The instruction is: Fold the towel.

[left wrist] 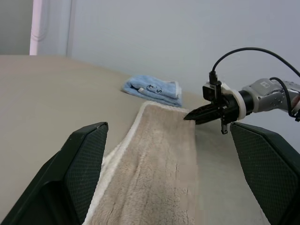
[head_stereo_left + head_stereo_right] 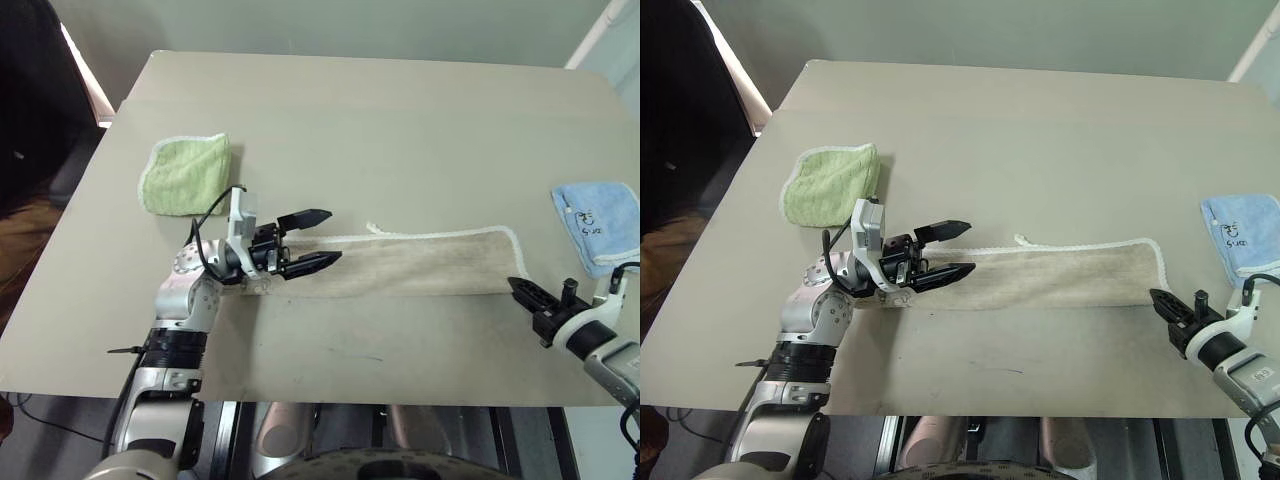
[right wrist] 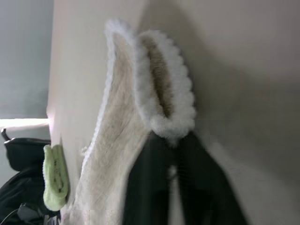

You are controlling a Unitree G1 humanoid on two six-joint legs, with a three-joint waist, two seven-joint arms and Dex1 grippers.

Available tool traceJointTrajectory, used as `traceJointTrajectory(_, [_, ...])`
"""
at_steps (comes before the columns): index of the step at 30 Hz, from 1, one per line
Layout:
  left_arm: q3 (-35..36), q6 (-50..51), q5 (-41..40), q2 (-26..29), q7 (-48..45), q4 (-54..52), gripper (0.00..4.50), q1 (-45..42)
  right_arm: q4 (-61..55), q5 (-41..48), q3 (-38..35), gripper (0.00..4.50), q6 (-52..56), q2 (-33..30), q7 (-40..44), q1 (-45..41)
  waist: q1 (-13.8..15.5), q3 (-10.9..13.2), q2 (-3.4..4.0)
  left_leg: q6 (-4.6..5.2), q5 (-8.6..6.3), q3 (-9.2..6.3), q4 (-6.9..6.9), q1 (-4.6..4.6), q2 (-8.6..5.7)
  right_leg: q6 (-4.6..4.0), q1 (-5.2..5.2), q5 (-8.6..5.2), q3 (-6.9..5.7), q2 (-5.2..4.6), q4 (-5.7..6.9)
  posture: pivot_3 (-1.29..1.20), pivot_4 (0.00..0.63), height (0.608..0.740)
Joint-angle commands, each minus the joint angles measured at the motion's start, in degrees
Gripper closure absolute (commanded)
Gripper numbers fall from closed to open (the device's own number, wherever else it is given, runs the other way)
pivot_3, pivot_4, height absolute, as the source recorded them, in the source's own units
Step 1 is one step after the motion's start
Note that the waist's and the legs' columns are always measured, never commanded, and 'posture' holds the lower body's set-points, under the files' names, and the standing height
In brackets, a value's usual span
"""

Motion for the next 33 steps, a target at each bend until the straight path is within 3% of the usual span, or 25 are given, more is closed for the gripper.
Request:
traceJointTrajectory(1, [0.4,-1.2,0.2,0.6,-0.6,-0.1,0.0,0.3,1.6,0.3,-2.9,4.46,-0.2,-1.8,2.6,2.0,0.1,0.0,0.0,0.0,-0.02,0.0,0.0,0.0,0.0,-0.01,0.0,-0.02,0.0,0.0,0.0,0.0,0.15,0.728])
traceJointTrajectory(21, [0.8,-1.6,0.6,0.9,-0.5,1.8,0.0,-2.1,6.6,0.3,-11.5,4.46,2.3,-13.9,13.1,8.7,0.6,0.0,0.01,0.05,-0.18,0.04,0.02,-0.04,-0.04,0.05,0.01,-0.16,0.0,-0.06,-0.04,0.0,0.15,0.728])
traceJointTrajectory(26, [0.6,-2.1,1.0,1.0,-0.5,2.4,0.0,-2.6,-4.0,-3.5,-10.7,4.46,5.2,-18.4,18.9,8.9,0.5,0.0,0.06,0.06,-0.2,0.08,0.02,-0.03,-0.04,0.06,0.0,-0.18,-0.01,-0.06,-0.03,0.0,0.15,0.728])
traceJointTrajectory(33, [0.4,-1.8,0.8,0.8,0.0,1.2,0.0,-1.9,-12.0,0.1,-7.4,4.46,3.4,-22.2,19.2,3.7,0.3,0.0,0.06,0.12,-0.16,0.08,0.05,-0.03,-0.04,0.06,0.0,-0.18,-0.01,-0.06,-0.02,0.0,0.15,0.728])
